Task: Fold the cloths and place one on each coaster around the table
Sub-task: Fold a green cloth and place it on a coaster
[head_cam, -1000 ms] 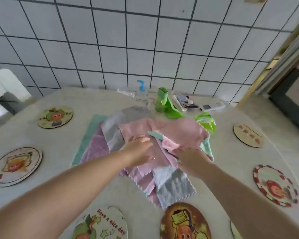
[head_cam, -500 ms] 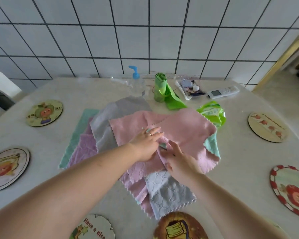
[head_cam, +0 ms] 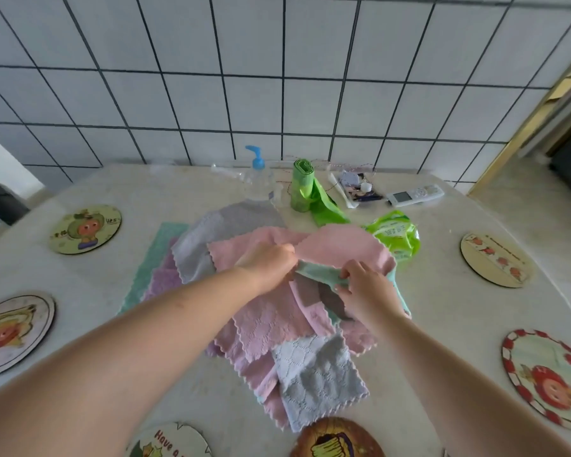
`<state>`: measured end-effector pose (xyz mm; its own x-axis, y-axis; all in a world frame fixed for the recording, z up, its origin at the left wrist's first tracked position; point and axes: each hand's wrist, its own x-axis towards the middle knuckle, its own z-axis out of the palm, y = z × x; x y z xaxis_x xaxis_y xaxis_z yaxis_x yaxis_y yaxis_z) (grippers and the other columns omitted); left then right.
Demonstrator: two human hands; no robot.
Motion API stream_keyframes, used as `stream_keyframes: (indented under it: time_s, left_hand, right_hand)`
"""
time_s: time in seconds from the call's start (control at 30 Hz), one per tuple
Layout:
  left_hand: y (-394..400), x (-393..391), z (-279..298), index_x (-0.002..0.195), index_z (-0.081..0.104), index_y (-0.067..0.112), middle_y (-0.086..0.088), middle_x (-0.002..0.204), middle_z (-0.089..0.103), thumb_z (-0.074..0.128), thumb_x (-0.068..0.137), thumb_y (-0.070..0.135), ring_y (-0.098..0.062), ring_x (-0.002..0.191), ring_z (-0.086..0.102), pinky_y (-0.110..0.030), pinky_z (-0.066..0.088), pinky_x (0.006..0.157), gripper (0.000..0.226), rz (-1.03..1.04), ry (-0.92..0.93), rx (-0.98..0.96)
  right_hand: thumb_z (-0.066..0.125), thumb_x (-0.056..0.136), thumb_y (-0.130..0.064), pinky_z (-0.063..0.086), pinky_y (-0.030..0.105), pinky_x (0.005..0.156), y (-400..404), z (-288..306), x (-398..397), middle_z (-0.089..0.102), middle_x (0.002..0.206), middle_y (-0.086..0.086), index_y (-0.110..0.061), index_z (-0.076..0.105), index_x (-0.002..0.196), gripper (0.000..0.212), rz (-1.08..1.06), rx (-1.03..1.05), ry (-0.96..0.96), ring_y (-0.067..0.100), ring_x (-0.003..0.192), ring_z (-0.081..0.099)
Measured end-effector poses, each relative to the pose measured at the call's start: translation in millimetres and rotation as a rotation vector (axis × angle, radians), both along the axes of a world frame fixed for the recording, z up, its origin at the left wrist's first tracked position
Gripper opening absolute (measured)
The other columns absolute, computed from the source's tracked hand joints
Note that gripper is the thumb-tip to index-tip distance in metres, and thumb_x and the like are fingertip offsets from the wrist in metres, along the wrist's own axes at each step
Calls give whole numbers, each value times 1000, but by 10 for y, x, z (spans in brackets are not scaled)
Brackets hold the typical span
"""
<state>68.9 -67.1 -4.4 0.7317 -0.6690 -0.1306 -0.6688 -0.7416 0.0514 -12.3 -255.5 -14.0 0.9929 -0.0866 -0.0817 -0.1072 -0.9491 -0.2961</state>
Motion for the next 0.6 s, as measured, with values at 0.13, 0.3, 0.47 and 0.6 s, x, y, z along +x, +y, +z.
stream_keyframes:
  time_s: [0.13,0.3,0.47,0.6]
  left_hand:
    - [44,-10,356,103,62,12,-5,105,59,58,88,8,-27,91,61,-32,46,72,16,8,-26,-87]
    - [174,-70,745,93,64,12,-5,97,59,51,89,16,-28,84,61,-36,47,68,14,12,-108,-176]
    - [369,-218,1160,91,58,14,-2,96,59,50,86,10,-26,85,59,-39,49,75,10,-26,-211,-256]
    - [591,-309,1460,102,47,19,-2,104,58,49,90,22,-27,86,58,-39,48,76,12,38,-233,-390]
  right_hand:
    - [47,85,-10,38,29,62,-10,401,22,61,104,4,-18,47,108,25,-46,-31,-105,26,88,57]
    - [46,84,-5,37,28,58,51,862,-87,62,101,4,-18,45,121,40,5,-157,-184,25,84,60]
    - [45,83,-10,52,35,70,76,1221,-234,61,85,3,-15,62,93,20,35,-334,-154,26,85,63]
    - [42,85,-16,50,32,74,92,1522,-341,61,77,4,-19,58,76,18,-1,-368,-197,27,84,62]
